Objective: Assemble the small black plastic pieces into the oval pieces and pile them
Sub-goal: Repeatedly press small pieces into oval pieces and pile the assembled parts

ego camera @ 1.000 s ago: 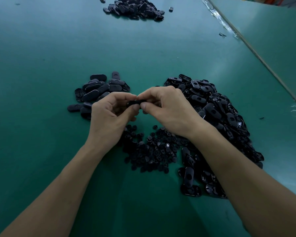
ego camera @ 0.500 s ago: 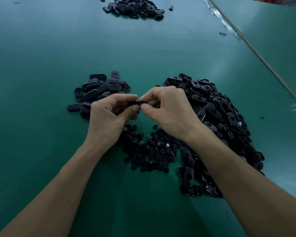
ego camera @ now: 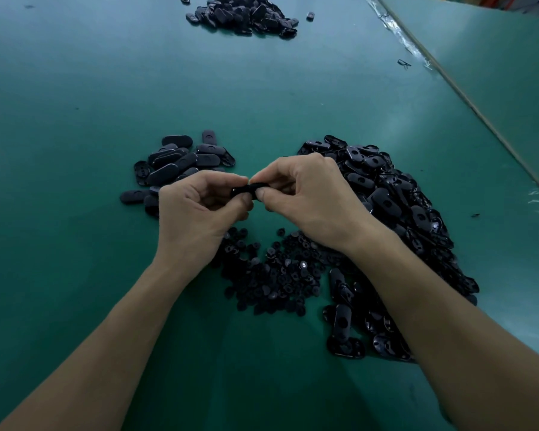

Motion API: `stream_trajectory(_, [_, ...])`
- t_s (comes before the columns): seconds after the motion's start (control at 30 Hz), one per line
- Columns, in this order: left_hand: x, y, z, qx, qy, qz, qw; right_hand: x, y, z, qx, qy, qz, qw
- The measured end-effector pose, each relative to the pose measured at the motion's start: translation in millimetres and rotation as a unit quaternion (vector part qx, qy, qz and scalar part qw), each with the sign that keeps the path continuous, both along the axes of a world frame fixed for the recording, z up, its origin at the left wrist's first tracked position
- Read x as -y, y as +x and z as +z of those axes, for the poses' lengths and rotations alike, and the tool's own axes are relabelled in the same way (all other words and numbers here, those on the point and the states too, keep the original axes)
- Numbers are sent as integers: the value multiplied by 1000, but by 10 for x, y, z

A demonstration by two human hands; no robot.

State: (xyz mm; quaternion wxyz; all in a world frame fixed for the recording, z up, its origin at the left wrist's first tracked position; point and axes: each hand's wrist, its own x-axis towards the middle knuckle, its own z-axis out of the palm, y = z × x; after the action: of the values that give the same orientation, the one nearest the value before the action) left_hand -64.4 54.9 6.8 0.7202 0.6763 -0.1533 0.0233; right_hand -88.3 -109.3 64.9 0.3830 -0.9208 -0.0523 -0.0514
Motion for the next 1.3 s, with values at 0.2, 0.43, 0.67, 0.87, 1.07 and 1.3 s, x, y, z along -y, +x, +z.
stream_trajectory(0.2, [-14,-6,27,-7,-20,-12,1000,19,5,28,6,1,8,1000])
stream_trajectory(0.43, [-14,1,22,-3,-10,-9,1000,7,11,-10,-7,8,10,1000])
stream_trajectory(0.67, [-22,17,-21,-1,27,15,1000,26,31,-57,-43,22,27,998])
stream_trajectory(0.87, [-30,10,-49,48,57,43,996,27,31,-76,-47,32,17,998])
stream_trajectory(1.07, [6,3,-40,94,144,141,975,73,5,-83,-82,-65,-3,994])
stream_trajectory(1.3, [-87,62,-30,93,178,171,964,132,-53,-64,-133,-307,-116,935])
